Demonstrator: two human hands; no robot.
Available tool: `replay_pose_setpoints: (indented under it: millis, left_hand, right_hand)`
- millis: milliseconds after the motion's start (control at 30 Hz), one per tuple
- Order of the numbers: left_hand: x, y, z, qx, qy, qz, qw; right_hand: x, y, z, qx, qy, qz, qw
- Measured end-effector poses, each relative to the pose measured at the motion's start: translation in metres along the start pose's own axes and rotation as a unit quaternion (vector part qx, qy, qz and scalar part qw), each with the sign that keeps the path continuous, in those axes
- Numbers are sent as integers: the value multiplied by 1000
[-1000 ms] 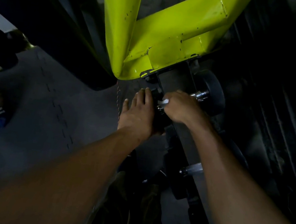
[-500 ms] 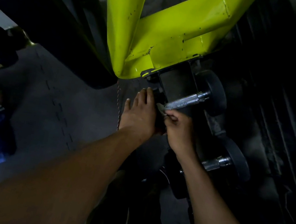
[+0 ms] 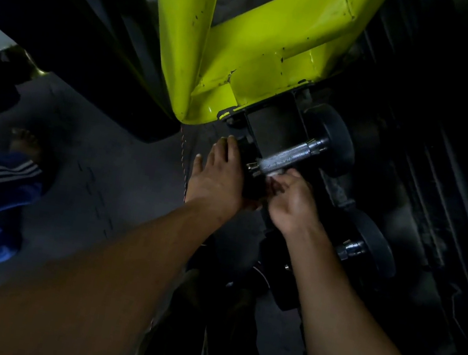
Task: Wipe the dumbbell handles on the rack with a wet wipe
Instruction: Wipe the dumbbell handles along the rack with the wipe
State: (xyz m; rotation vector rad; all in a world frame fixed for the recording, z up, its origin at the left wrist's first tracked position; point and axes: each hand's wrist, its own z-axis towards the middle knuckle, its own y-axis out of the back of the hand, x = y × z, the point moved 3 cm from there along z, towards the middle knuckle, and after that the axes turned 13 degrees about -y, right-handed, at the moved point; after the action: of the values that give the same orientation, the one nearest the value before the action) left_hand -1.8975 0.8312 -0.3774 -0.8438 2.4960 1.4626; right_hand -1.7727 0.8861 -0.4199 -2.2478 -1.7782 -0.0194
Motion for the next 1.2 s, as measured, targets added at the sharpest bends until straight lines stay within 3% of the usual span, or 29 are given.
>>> replay_pose_setpoints:
  millis: [200, 367, 433, 533, 700, 967, 1200]
  left_hand:
    - [0, 0, 0, -2, -5, 1, 1000]
    - [0, 0, 0, -1, -11, 4, 1000]
    - [1, 1, 0, -4, -16, 10, 1000]
    - [2, 0, 0, -2, -26, 9, 1000]
    - [4, 6, 2, 4, -39, 9, 999]
    - [2, 10, -1, 11, -34, 22, 999]
    - [-9, -15, -42, -14, 65, -66, 996]
  right_hand:
    - [22, 14, 0, -1, 62, 210, 976]
    - [19, 10, 1, -8, 71, 242, 968]
    - [13, 6, 0, -9, 46, 195, 980]
    - [5, 0, -7, -14, 44, 19, 999]
    - [-12, -1, -20, -63, 3, -227, 972]
    - [-5, 34, -63, -97, 56, -284, 952]
    - [9, 109, -92, -132, 121, -341, 923]
